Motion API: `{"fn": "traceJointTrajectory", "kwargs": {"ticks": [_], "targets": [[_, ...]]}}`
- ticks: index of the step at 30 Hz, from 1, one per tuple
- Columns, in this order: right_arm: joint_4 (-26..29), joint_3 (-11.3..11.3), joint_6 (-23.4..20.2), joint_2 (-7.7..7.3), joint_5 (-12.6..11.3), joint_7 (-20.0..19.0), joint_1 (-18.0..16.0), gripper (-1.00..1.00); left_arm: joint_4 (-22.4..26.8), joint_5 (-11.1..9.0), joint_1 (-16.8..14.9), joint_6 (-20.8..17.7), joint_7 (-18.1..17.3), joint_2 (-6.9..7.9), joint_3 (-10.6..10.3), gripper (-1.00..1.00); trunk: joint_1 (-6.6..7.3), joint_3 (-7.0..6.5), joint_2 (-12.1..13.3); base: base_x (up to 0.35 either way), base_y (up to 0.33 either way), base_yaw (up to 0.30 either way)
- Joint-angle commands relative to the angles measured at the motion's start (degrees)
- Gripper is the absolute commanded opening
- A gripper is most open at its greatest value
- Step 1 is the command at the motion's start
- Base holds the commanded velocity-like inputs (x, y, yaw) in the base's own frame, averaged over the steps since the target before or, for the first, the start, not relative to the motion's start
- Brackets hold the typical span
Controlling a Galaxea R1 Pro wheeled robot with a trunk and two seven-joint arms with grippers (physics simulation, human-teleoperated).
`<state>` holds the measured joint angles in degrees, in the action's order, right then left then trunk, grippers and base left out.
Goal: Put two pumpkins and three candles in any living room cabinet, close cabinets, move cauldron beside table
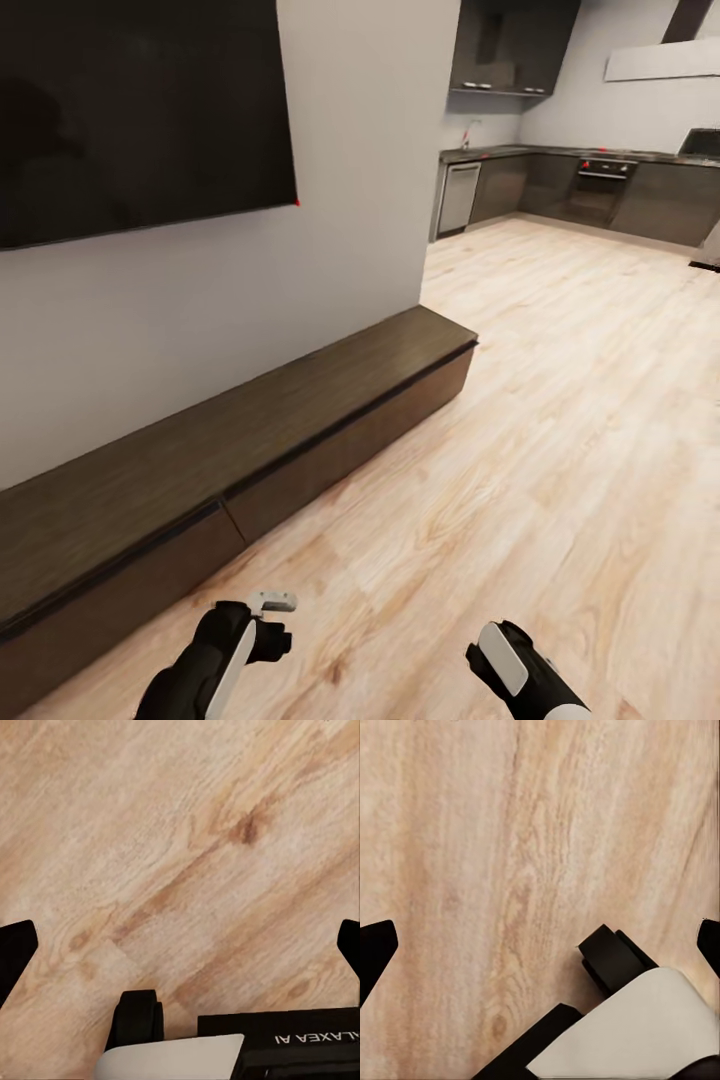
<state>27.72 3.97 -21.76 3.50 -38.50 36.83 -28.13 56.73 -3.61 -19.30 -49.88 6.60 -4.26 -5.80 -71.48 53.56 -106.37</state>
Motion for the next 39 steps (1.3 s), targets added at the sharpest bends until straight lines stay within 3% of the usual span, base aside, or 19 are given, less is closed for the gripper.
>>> {"fn": "traceJointTrajectory", "kwargs": {"ticks": [1, 9, 12, 21, 28, 39], "targets": [[-0.01, 0.03, 0.02, -0.01, 0.0, 0.0, 0.0, 1.0, -1.02, 0.21, -0.4, 0.54, 0.99, -0.4, 0.02, 1.0, 0.23, -0.14, 0.42, 0.0, 0.0, -0.24], [-0.03, 0.07, 1.59, -0.07, 0.01, 0.0, 0.0, 1.0, -3.27, 0.59, -1.14, 1.81, 3.56, -1.16, 0.09, 1.0, 1.98, -1.3, 3.62, 0.0, 0.0, -0.247], [-0.05, 0.07, 1.88, -0.07, 0.01, 0.01, 0.0, 1.0, -3.35, 0.55, -1.17, 4.3, 3.65, -1.15, 0.12, 1.0, 2.64, -1.81, 4.83, 0.0, 0.0, -0.255], [-0.38, 0.04, 1.99, -0.07, 0.03, -0.01, 0.0, 1.0, -3.35, 0.48, -1.17, 6.45, 3.66, -1.26, 0.07, 1.0, 2.64, -1.8, 4.83, 0.025, -0.009, -0.25], [-0.38, -0.06, 2.09, -0.03, 0.43, -0.07, 0.0, 1.0, -3.37, 0.61, -1.18, 6.63, 3.6, -1.24, -0.08, 1.0, 2.64, -1.8, 4.83, 0.259, -0.137, -0.085], [-0.46, -0.03, 2.08, -0.07, 0.02, -0.1, 0.17, 1.0, -3.37, 0.54, -1.18, 6.81, 3.6, -1.2, -0.17, 1.0, 2.64, -1.84, 4.83, 0.291, -0.173, -0.263]]}}
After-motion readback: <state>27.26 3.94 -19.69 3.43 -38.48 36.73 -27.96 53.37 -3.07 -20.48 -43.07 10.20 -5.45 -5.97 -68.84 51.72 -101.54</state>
